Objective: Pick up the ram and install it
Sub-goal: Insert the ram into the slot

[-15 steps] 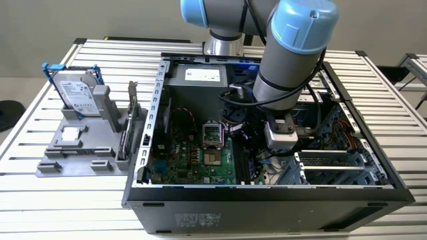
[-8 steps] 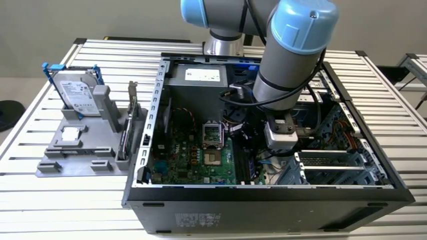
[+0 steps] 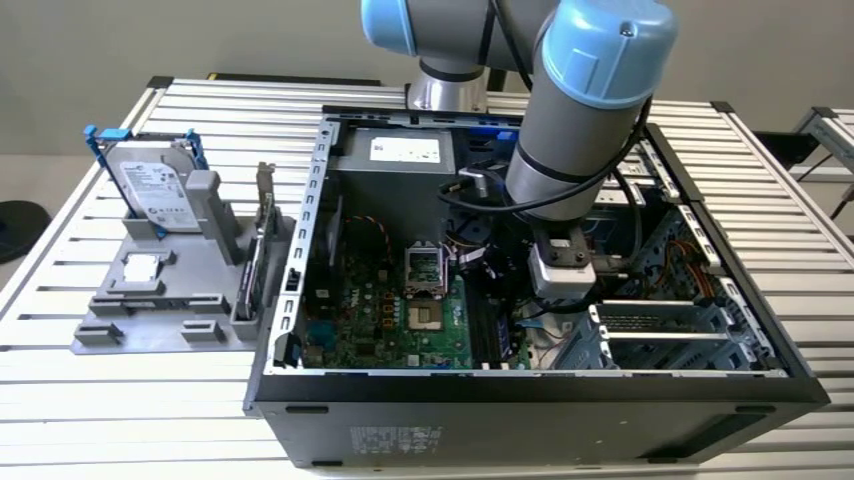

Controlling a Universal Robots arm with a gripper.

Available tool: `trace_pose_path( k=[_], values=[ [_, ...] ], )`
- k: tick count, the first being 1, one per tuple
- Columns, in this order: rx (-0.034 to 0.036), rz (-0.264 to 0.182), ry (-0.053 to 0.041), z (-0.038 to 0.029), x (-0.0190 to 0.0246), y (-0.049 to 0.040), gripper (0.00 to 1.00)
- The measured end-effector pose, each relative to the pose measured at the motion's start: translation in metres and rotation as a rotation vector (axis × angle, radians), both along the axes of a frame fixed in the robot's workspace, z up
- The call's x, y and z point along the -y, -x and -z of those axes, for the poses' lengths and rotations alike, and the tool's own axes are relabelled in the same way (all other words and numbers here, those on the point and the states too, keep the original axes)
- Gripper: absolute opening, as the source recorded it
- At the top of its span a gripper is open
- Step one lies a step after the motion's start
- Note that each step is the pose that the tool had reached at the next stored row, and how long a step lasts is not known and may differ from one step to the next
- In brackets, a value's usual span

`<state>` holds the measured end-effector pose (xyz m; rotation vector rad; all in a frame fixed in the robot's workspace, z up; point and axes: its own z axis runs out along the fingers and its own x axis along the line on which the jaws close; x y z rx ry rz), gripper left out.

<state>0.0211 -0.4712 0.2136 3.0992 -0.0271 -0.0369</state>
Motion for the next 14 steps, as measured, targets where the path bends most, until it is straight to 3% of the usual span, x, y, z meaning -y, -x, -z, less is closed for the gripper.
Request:
trace_pose_path(
  k=[14],
  values=[
    [-0.0002, 0.0, 0.0003, 0.0039, 0.0, 0.0, 0.0]
  ],
)
